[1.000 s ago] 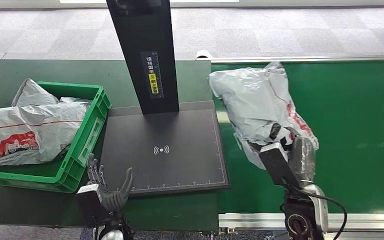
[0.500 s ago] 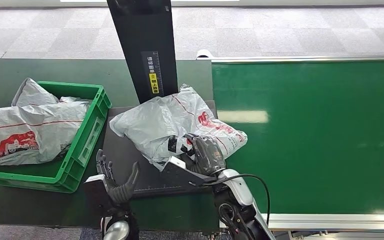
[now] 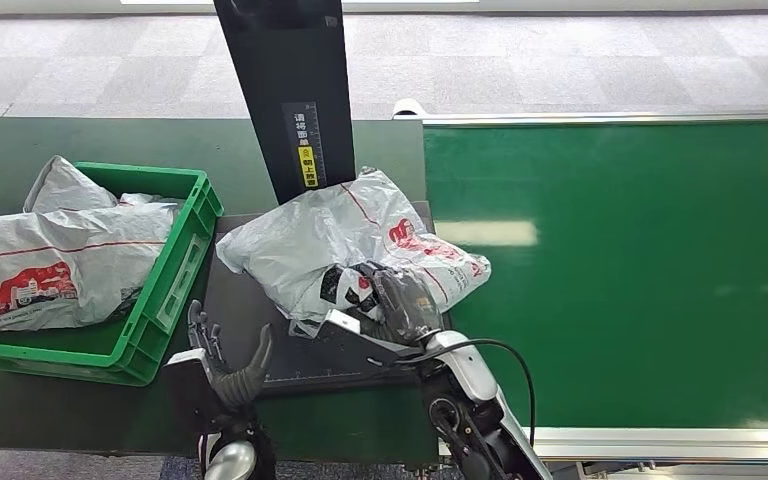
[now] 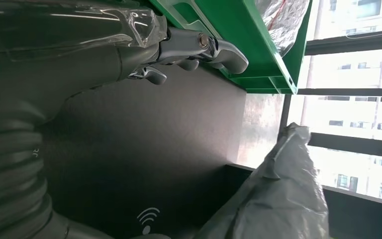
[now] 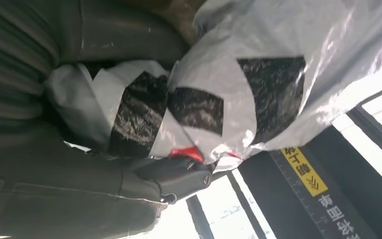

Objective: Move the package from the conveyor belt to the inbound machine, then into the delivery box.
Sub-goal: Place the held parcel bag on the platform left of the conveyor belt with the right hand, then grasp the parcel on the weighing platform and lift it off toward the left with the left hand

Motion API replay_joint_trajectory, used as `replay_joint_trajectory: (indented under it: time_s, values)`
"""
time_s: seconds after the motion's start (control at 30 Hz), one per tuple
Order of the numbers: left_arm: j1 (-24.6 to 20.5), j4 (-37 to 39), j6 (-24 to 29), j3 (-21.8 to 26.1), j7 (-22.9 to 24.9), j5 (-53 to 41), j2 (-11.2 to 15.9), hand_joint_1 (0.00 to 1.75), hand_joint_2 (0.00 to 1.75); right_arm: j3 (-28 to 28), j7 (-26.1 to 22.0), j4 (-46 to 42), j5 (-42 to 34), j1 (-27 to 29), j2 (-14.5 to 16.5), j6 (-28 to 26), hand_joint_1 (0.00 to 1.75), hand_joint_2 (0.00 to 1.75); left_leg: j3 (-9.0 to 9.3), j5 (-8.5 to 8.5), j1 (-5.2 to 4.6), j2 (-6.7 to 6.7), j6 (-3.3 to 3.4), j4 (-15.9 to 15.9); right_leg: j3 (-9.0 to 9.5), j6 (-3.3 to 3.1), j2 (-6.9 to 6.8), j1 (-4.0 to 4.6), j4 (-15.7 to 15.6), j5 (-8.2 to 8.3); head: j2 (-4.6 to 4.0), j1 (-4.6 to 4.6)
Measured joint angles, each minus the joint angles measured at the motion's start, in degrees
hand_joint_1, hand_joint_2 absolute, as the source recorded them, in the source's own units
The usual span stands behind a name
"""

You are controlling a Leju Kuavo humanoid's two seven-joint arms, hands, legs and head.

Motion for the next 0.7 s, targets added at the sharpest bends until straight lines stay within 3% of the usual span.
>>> replay_joint_trajectory:
  time_s: [0.13, 0.33, 0.5, 0.6, 0.7]
  values:
    - [-0.18, 0.00, 0.00, 0.85, -0.02, -0.67, -0.23, 0.00, 1.75, -1.03, -4.27, -0.50, -4.89, -0.01, 0.08, -2.92, 0.00, 1.75, 0.02, 0.00, 0.00, 0.00, 0.00, 0.01, -0.01, 0.00, 0.00, 0.00, 0.00, 0.00, 0.00, 0.00]
    - [1.03, -1.75, 0.02, 2.12, -0.04, -1.78, -0.42, 0.00, 1.75, -8.90, -16.28, -12.59, -30.54, 5.25, -1.68, -1.61, 0.00, 1.75, -0.01, -0.02, -0.01, -0.05, 0.02, 0.02, -0.03, 0.02, -0.03, -0.02, -0.02, -0.01, 0.00, -0.01]
    - [6.32, -6.93, 0.04, 4.62, -0.04, -5.58, -0.81, 0.00, 1.75, -25.25, -21.04, -30.54, -42.08, 19.71, -3.65, -7.20, 0.00, 1.75, -0.05, -0.26, -0.08, -0.33, 0.12, 0.03, 0.05, 0.18, -0.24, -0.09, -0.09, -0.21, 0.00, 0.02]
    - [9.19, -9.75, 0.07, 7.60, -0.04, -7.79, -1.40, 0.00, 1.75, -38.14, -20.65, -39.85, -46.82, 30.02, -0.47, -5.14, 0.00, 1.75, -0.05, -0.45, -0.07, -0.28, 0.09, 0.01, 0.07, 0.14, -0.25, -0.08, -0.09, -0.35, 0.00, 0.00]
    - [9.81, -10.54, -0.37, 8.50, 0.12, -11.61, -0.99, 0.00, 1.75, -48.07, -17.62, -40.45, -43.98, 35.39, 3.87, -2.29, 0.00, 1.75, 0.02, -0.55, -0.01, -0.23, 0.04, -0.02, 0.14, 0.04, -0.22, -0.01, -0.09, -0.48, 0.00, -0.01]
